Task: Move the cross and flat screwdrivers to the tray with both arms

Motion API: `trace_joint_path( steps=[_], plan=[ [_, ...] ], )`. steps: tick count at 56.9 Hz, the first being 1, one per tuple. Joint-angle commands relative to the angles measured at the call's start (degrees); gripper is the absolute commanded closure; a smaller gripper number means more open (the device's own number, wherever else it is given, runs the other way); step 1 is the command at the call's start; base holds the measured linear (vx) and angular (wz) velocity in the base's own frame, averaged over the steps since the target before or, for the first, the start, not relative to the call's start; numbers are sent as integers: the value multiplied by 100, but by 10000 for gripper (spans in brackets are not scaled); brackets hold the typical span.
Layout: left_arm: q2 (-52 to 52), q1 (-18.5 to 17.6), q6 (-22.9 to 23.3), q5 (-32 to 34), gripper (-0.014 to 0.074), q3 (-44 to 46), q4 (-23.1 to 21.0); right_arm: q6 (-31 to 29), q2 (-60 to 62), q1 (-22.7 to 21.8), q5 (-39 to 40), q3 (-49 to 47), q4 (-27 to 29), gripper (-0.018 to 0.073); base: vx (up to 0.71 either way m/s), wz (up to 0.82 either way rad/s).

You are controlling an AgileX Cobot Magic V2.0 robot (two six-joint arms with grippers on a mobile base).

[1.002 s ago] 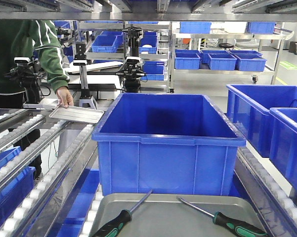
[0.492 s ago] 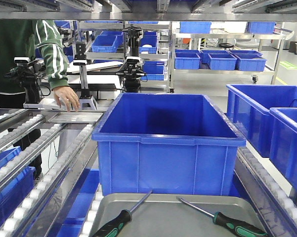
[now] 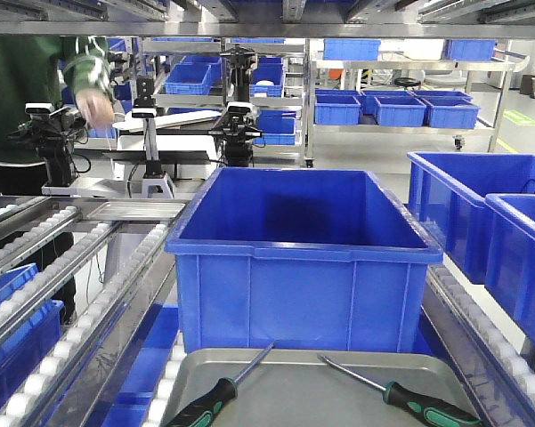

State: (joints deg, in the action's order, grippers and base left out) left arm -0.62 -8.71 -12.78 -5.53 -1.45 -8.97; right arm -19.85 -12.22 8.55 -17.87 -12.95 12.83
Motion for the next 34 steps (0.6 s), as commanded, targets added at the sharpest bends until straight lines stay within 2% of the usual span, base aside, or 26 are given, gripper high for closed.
trace_joint_path(
  steps=[1, 5, 9, 21, 27, 34],
  plan=[
    [-99, 5, 49, 498, 597, -186, -10, 975, -70, -210, 931, 133, -630, 568, 0, 0],
    [-99, 5, 49, 498, 597, -186, -10, 1762, -70, -399, 1437, 506, -1454, 568, 0, 0],
    [-99, 5, 49, 498, 597, -186, -10, 2022, 66, -529, 1787, 873, -1858, 568, 0, 0],
    [-99, 5, 49, 498, 597, -186, -10, 2226, 1395, -1042, 1919, 1570, -1652, 568, 0, 0],
    [-98, 5, 49, 489, 597, -186, -10, 2428, 1347, -1464, 1868, 1563, -1785, 568, 0, 0],
    [-94, 5, 49, 483, 597, -186, -10, 2641, 1360, -1707, 1893, 1563, -1768, 568, 0, 0]
  ],
)
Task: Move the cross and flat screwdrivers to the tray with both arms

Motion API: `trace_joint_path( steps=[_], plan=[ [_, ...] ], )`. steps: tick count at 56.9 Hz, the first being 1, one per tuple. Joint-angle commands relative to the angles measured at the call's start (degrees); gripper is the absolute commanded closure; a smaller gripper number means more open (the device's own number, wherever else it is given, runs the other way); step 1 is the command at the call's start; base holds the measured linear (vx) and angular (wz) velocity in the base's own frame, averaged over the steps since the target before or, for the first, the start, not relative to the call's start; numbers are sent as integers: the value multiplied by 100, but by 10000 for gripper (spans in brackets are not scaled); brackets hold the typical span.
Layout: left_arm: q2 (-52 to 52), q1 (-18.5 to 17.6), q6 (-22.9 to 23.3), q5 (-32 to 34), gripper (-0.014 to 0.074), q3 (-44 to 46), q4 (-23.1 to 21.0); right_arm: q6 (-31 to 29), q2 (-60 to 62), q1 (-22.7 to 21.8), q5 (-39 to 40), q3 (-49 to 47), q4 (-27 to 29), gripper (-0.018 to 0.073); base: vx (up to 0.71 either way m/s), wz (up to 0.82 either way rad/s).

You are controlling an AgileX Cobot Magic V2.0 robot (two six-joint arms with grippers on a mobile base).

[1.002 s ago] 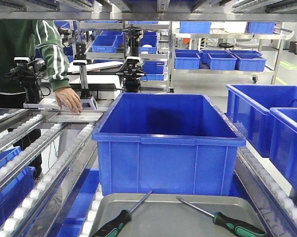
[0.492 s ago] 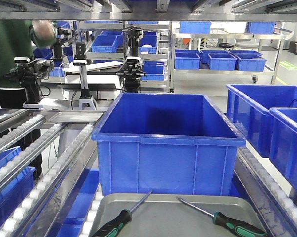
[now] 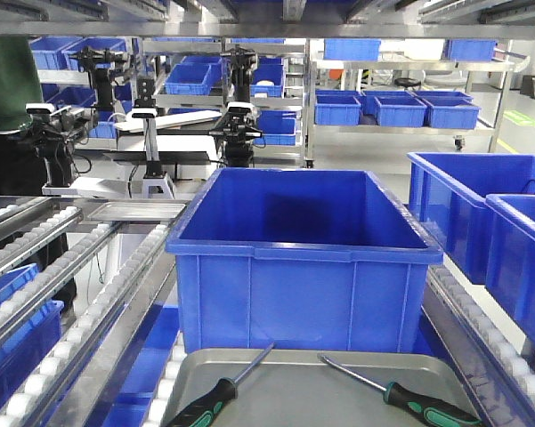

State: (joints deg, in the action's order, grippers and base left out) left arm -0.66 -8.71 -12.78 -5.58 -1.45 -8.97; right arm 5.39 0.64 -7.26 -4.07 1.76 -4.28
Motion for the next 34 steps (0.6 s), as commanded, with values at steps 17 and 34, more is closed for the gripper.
trace_joint_path(
  steps=[17, 34],
  plan=[
    [-90, 5, 49, 488, 597, -186, -10, 77, 74, -149, 503, 92, -57, 568, 0, 0],
    [-90, 5, 49, 488, 597, -186, -10, 77, 74, -149, 503, 92, -57, 568, 0, 0]
  ],
)
